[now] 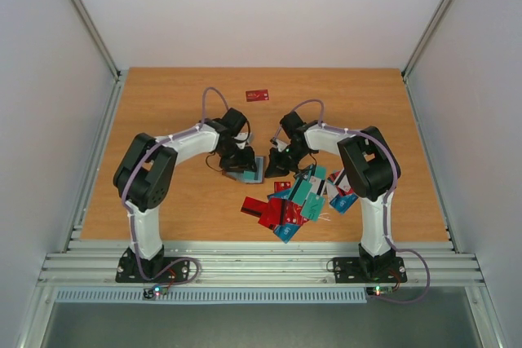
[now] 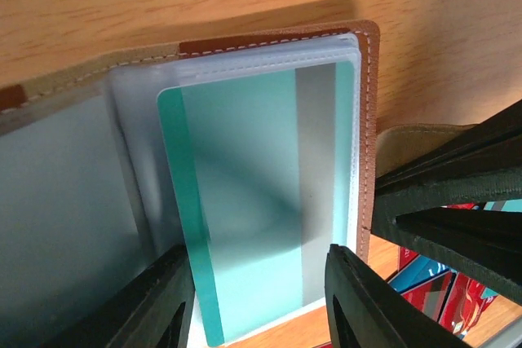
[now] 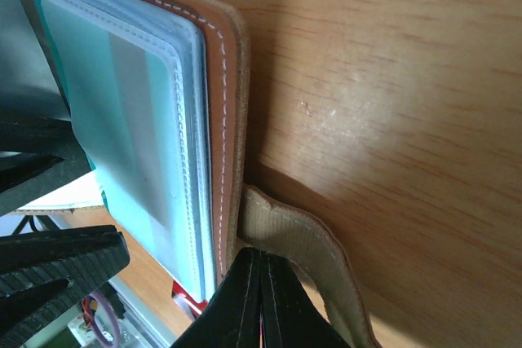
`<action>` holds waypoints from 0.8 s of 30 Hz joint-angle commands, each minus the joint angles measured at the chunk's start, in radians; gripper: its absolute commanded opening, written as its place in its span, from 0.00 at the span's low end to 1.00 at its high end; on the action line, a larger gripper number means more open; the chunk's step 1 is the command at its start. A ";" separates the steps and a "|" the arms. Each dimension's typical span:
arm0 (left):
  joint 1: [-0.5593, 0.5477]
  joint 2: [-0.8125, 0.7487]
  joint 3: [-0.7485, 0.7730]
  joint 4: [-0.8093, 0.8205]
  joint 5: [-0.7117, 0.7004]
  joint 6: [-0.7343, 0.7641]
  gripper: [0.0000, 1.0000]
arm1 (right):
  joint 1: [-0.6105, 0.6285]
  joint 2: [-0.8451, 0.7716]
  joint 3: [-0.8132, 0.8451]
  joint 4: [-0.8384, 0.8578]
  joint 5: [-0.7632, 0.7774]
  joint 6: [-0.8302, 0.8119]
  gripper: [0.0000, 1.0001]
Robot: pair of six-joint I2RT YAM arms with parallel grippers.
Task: Put the credit cards into the card holder
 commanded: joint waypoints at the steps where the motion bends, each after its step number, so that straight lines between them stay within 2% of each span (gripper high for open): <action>1: -0.019 0.008 0.024 -0.029 -0.014 0.016 0.45 | 0.007 0.018 0.012 -0.029 0.047 -0.019 0.03; 14: -0.016 -0.100 0.025 -0.098 0.005 -0.005 0.55 | -0.008 -0.036 0.055 -0.117 0.070 -0.064 0.04; 17: -0.012 -0.114 0.036 -0.110 -0.001 -0.005 0.55 | -0.008 -0.053 0.059 -0.121 0.055 -0.061 0.05; 24: 0.000 -0.076 0.050 -0.108 0.023 0.039 0.25 | -0.008 -0.079 0.042 -0.040 -0.043 0.014 0.07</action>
